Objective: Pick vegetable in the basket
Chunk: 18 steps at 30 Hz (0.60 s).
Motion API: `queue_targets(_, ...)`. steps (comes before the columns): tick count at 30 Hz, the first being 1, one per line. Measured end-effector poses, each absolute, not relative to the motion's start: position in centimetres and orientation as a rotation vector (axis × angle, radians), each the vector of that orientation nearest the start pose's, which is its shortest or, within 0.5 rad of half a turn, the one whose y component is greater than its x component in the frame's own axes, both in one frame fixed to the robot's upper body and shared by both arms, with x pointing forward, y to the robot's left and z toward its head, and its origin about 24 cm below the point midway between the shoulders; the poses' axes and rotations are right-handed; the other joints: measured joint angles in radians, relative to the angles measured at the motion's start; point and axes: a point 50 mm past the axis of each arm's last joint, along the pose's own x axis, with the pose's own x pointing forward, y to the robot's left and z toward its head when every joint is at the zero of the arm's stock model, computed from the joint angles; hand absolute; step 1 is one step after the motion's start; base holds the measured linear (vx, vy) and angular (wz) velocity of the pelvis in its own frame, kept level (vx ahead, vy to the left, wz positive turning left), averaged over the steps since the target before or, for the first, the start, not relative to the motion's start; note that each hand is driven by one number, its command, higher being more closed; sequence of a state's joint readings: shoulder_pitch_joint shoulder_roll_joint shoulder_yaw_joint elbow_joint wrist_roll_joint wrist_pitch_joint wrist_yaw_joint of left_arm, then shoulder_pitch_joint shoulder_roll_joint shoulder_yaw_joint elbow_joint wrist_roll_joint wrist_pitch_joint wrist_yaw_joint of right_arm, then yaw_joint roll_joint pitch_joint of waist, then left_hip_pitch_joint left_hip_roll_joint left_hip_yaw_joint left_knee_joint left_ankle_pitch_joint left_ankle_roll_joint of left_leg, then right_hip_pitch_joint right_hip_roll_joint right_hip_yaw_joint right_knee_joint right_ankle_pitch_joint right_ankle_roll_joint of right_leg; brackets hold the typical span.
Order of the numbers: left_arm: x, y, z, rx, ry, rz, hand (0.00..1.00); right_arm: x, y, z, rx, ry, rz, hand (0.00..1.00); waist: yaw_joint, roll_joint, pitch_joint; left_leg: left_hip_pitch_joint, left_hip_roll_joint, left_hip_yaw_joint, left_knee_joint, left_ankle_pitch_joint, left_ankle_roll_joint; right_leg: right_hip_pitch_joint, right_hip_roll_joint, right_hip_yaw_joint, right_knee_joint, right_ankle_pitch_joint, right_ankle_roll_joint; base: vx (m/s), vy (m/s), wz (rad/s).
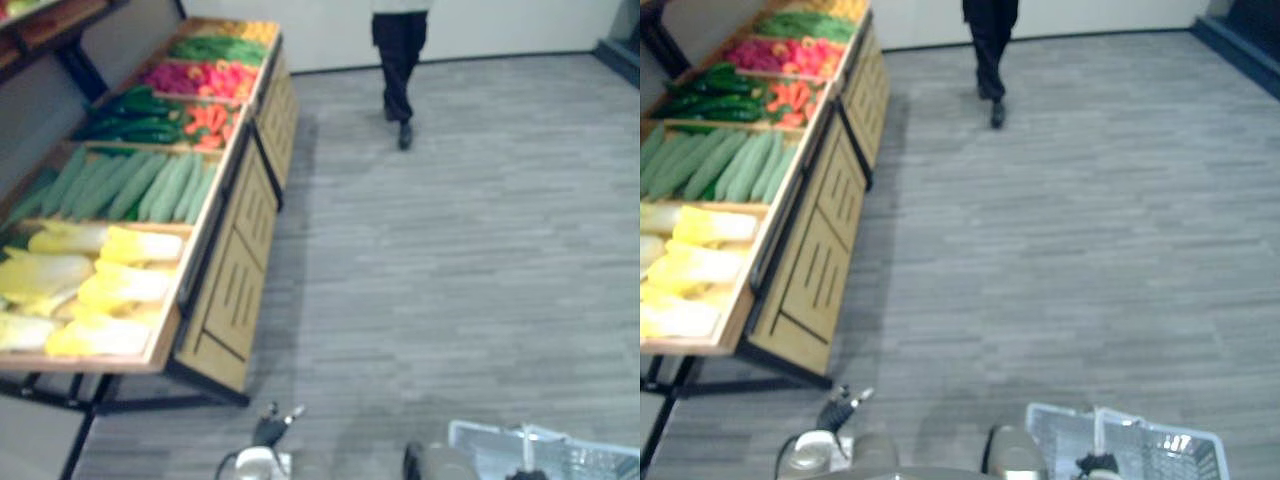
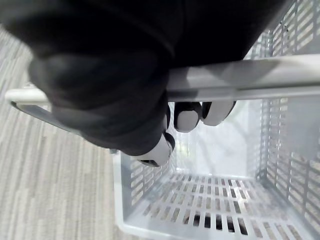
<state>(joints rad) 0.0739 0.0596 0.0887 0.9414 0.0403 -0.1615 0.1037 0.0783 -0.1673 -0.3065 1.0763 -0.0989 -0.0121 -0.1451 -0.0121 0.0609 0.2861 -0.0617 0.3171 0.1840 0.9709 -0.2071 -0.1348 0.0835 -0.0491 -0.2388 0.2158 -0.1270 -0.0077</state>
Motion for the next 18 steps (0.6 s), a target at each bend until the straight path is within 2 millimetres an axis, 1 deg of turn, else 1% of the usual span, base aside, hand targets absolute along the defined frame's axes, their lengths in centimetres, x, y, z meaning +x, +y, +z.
queue_targets(1,13.3,19.2,-14.0,0.094,0.838,0.202,0.00,8.5,-25.8,-15.1,-0.159,1.112,-0.458,1.00,0.006,-0.002,-0.001,-0.025,-0.010,0.035,-0.047,-0.008,-0.001,0.029,-0.001,0.000,-0.032,0.002,0.003,0.43,-0.101,-0.08)
queue_targets(2,13.6,19.2,-13.8,0.086,0.821,0.210,0.00,9.0,-25.9,-15.0,-0.161,1.099,-0.456,1.00,0.022,-0.007,-0.003,-0.058,-0.024,0.127,-0.183,-0.014,0.006,0.062,-0.005,-0.011,-0.080,0.006,0.010,0.42,-0.042,-0.01)
queue_targets(3,13.7,19.2,-13.8,0.082,0.817,0.216,0.00,9.3,-25.9,-14.8,-0.167,1.086,-0.449,1.00,0.030,-0.014,-0.007,-0.075,-0.038,0.271,-0.354,0.016,0.039,0.089,-0.013,-0.037,-0.113,-0.001,0.021,0.53,-0.011,0.18)
queue_targets(4,13.7,19.2,-13.8,0.082,0.817,0.216,0.00,9.3,-25.9,-14.8,-0.168,1.086,-0.449,1.00,0.029,-0.016,-0.008,-0.078,-0.043,0.360,-0.430,0.051,0.060,0.107,-0.016,-0.060,-0.124,-0.009,0.032,0.56,0.031,0.78)
queue_targets(5,13.7,18.9,-13.8,0.074,0.819,0.213,0.00,8.9,-26.0,-14.9,-0.170,1.097,-0.454,1.00,0.027,-0.017,-0.009,-0.072,-0.054,0.561,-0.549,0.158,0.124,0.146,-0.016,-0.124,-0.128,-0.037,0.064,0.60,0.057,1.49)
queue_targets(6,13.6,19.0,-13.9,0.071,0.824,0.219,0.00,8.3,-25.8,-15.1,-0.165,1.117,-0.456,1.00,0.023,-0.042,-0.024,-0.049,-0.075,0.701,-0.578,0.116,0.250,0.169,-0.035,-0.200,-0.099,-0.083,0.100,0.51,0.058,1.73)
queue_targets(7,13.5,19.0,-13.9,0.069,0.829,0.220,0.00,8.2,-25.7,-15.1,-0.163,1.120,-0.456,1.00,0.023,-0.047,-0.034,-0.057,-0.092,0.709,-0.581,0.090,0.290,0.171,-0.045,-0.237,-0.073,-0.107,0.119,0.50,0.066,1.92)
queue_targets(8,13.5,19.1,-13.9,0.062,0.828,0.231,0.00,8.2,-25.8,-15.2,-0.164,1.123,-0.455,1.00,0.031,-0.060,-0.043,-0.064,-0.135,0.681,-0.606,0.023,0.325,0.167,-0.061,-0.295,0.000,-0.143,0.152,0.49,0.088,1.88)
queue_targets(9,13.6,19.6,-13.8,0.065,0.830,0.243,0.00,8.1,-25.7,-15.2,-0.163,1.128,-0.455,1.00,0.042,-0.086,-0.048,-0.050,-0.192,0.621,-0.658,-0.001,0.309,0.149,-0.114,-0.330,0.134,-0.169,0.176,0.59,0.113,2.12)
queue_targets(10,13.5,19.7,-13.9,0.060,0.836,0.256,0.00,8.1,-26.0,-15.1,-0.172,1.129,-0.459,1.00,0.049,-0.103,-0.051,-0.019,-0.244,0.561,-0.699,0.002,0.299,0.096,-0.181,-0.319,0.366,-0.152,0.190,0.50,0.088,1.78)
queue_targets(11,13.5,19.7,-13.9,0.058,0.837,0.258,0.00,8.2,-26.2,-15.0,-0.179,1.126,-0.457,1.00,0.047,-0.107,-0.053,-0.001,-0.266,0.517,-0.709,-0.004,0.289,0.062,-0.211,-0.293,0.489,-0.121,0.190,0.53,0.027,1.78)
queue_targets(12,13.2,19.9,-14.0,0.060,0.853,0.265,0.00,8.6,-26.3,-14.9,-0.184,1.113,-0.452,1.00,0.044,-0.109,-0.055,0.034,-0.284,0.440,-0.710,-0.022,0.275,-0.006,-0.220,-0.204,0.676,-0.123,0.188,0.44,-0.034,1.48)
queue_targets(13,13.0,20.1,-14.1,0.061,0.857,0.271,0.00,8.7,-26.3,-14.9,-0.184,1.108,-0.451,1.00,0.042,-0.107,-0.056,0.052,-0.286,0.402,-0.712,-0.029,0.270,-0.039,-0.213,-0.162,0.735,-0.128,0.179,0.55,-0.107,1.86)
queue_targets(14,12.6,20.3,-14.1,0.062,0.864,0.284,0.00,8.9,-26.2,-14.8,-0.185,1.096,-0.446,1.00,0.040,-0.098,-0.057,0.092,-0.286,0.326,-0.730,-0.026,0.251,-0.092,-0.199,-0.124,0.785,-0.139,0.160,0.60,-0.251,1.93)
queue_targets(15,12.3,20.5,-14.3,0.068,0.876,0.291,0.00,8.9,-26.5,-14.7,-0.190,1.085,-0.453,1.00,0.038,-0.086,-0.059,0.125,-0.278,0.243,-0.753,-0.023,0.230,-0.145,-0.195,-0.102,0.769,-0.151,0.139,0.58,-0.294,1.96)
queue_targets(16,12.1,20.6,-14.3,0.069,0.881,0.294,0.00,8.9,-26.6,-14.6,-0.189,1.075,-0.460,1.00,0.037,-0.080,-0.061,0.136,-0.271,0.204,-0.763,-0.022,0.211,-0.175,-0.193,-0.091,0.738,-0.158,0.127,0.47,-0.299,1.77)
queue_targets(17,11.7,20.8,-14.4,0.070,0.889,0.304,0.00,9.1,-26.8,-14.4,-0.193,1.059,-0.466,1.00,0.038,-0.071,-0.062,0.150,-0.253,0.149,-0.768,-0.019,0.192,-0.212,-0.185,-0.069,0.670,-0.169,0.108,0.34,-0.307,1.52)
queue_targets(18,11.2,21.3,-14.5,0.063,0.901,0.328,0.00,9.1,-27.0,-14.3,-0.196,1.052,-0.469,1.00,0.036,-0.053,-0.060,0.160,-0.233,0.087,-0.777,-0.016,0.169,-0.238,-0.169,-0.027,0.557,-0.169,0.108,0.40,-0.423,1.87)
